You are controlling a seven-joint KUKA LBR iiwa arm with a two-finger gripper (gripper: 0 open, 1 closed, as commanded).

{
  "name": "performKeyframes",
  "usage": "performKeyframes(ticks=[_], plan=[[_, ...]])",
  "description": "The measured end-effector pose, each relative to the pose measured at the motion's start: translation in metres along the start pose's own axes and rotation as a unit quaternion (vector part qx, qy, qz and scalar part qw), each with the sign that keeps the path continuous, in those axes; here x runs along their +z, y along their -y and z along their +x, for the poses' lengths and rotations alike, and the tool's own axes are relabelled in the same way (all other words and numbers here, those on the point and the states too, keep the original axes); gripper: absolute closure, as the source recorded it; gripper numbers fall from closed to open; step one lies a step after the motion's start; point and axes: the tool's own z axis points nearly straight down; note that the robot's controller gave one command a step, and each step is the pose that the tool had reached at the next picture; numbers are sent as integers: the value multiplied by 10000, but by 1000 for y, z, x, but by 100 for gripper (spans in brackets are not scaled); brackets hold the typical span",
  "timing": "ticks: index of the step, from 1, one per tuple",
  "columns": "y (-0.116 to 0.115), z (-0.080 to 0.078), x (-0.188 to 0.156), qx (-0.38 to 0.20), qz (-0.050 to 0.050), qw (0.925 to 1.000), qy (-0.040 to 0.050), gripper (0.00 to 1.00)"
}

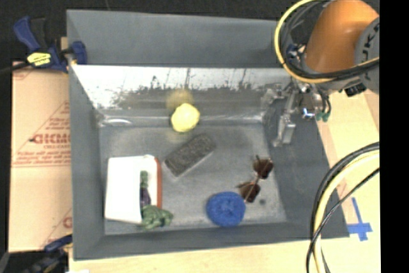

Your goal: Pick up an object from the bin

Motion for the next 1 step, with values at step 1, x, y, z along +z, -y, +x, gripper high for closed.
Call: performKeyframes(ticks=[1], plan=[[0,-2,-5,-19,7,10000,40,0]])
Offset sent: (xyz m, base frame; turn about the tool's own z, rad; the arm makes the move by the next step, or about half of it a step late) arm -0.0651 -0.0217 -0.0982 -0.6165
